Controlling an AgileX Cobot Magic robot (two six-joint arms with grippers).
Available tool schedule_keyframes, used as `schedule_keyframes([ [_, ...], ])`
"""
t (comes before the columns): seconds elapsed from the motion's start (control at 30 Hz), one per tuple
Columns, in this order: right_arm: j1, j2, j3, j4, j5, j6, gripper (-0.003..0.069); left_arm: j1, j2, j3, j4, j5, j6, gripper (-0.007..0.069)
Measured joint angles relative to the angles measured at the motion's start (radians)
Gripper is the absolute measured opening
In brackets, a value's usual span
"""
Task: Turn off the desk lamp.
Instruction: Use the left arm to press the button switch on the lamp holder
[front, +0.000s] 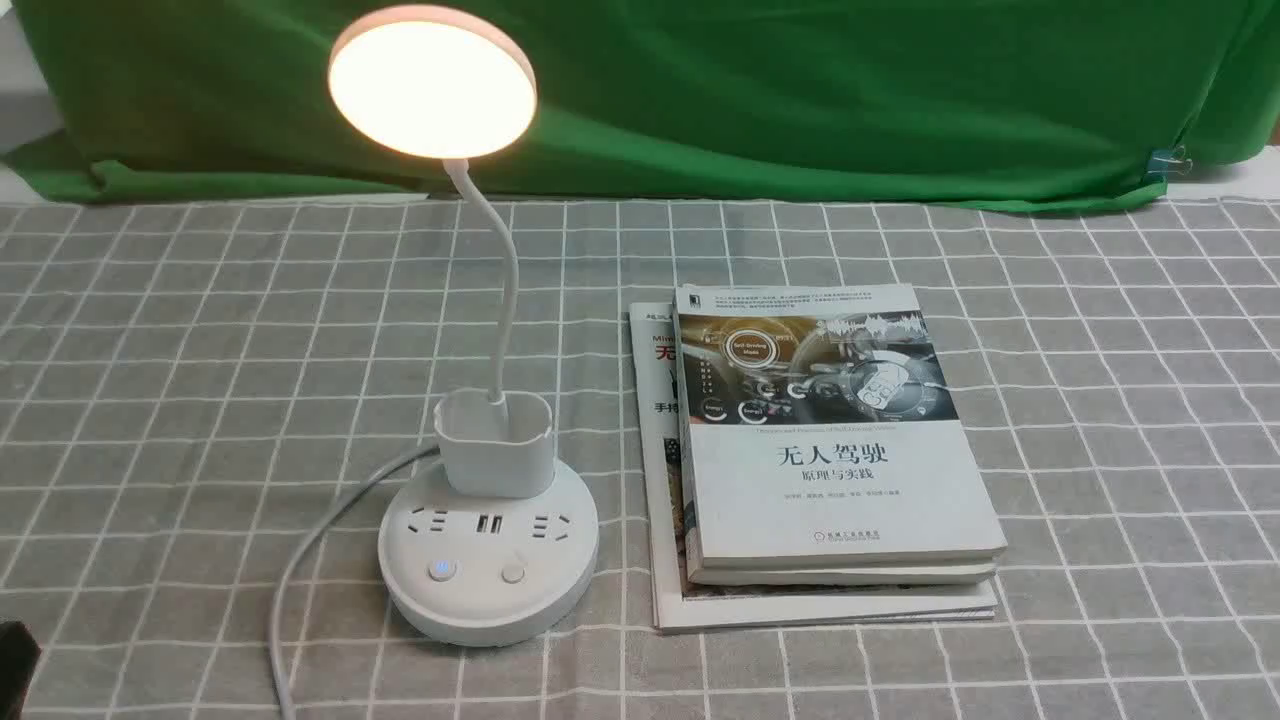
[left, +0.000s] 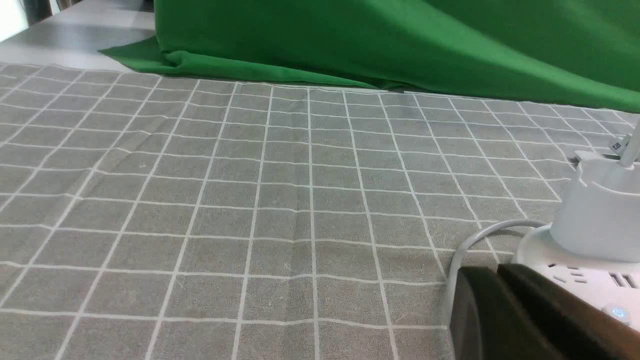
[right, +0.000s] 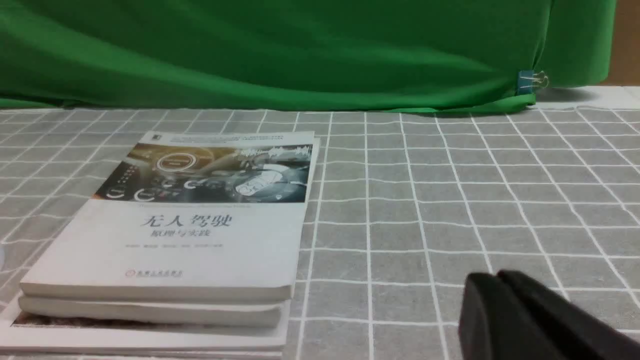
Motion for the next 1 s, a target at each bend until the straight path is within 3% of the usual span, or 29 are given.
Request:
schedule_keyframes([
  [0.73, 0.0, 0.0, 0.0, 0.0, 0.0, 0.0, 0.0036, 0.0, 0.0, 0.0, -0.004, -0.008, 0.0, 0.0019],
  [1.0, 0.0, 0.0, 0.0, 0.0, 0.0, 0.0, 0.0036, 0.0, 0.0, 0.0, -0.426, -0.182, -0.001, 0.0019],
])
